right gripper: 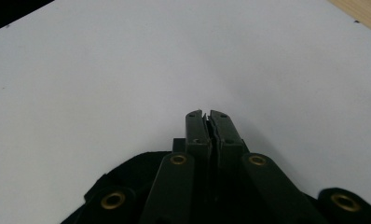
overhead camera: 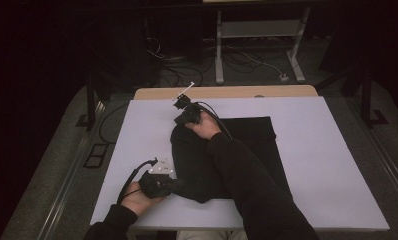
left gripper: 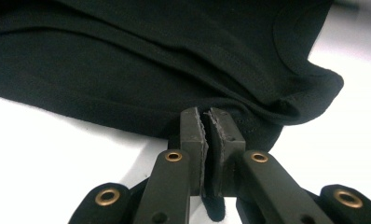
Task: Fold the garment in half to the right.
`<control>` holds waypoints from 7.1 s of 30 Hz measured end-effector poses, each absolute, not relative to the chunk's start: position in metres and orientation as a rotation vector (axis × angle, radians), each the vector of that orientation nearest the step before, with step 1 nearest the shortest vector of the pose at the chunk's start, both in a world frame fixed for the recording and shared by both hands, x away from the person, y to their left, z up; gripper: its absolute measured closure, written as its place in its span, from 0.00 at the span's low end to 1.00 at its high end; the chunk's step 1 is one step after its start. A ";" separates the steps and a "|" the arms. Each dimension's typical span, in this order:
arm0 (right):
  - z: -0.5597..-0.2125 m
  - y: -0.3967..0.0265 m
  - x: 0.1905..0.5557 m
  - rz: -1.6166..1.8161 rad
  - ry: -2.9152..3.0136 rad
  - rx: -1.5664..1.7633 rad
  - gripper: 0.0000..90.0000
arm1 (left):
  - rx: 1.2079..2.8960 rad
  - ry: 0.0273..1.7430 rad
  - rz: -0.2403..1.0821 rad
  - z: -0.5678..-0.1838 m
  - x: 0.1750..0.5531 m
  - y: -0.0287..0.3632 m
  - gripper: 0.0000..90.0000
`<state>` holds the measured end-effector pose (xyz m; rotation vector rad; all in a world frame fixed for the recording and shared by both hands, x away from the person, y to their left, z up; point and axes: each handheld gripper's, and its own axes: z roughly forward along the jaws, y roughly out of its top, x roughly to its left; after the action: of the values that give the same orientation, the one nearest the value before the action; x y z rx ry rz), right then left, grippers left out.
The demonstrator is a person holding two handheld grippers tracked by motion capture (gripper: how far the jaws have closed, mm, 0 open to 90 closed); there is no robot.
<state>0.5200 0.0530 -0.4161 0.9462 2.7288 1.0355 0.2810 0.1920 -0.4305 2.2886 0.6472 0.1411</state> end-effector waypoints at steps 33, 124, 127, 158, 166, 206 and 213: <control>-0.368 -0.040 0.508 1.174 2.555 1.057 0.95 | 2.190 0.580 0.073 -0.399 0.279 0.158 0.93; -0.374 -0.229 0.484 1.229 2.287 1.345 0.95 | 2.168 0.298 -0.104 -0.383 0.314 -0.010 0.93; -0.376 -0.233 0.483 1.230 2.281 1.361 0.95 | 2.175 0.295 -0.114 -0.386 0.314 -0.014 0.93; -0.411 -0.261 0.491 1.223 2.224 1.605 0.81 | 2.213 0.328 -0.172 -0.410 0.323 -0.048 0.93; -0.398 -0.273 0.474 1.229 2.222 1.572 0.48 | 2.224 0.316 -0.186 -0.414 0.321 -0.056 0.93; -0.374 -0.345 0.371 1.444 1.955 1.436 0.00 | 2.364 0.225 -0.100 -0.398 0.320 -0.109 0.70; -0.373 -0.354 0.362 1.456 1.944 1.426 0.00 | 2.273 0.248 -0.075 -0.381 0.321 -0.093 0.33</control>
<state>0.3616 -0.3539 -0.3732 1.4259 1.9435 1.4556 0.3210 -0.0927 -0.3805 2.2728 0.2478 -0.0751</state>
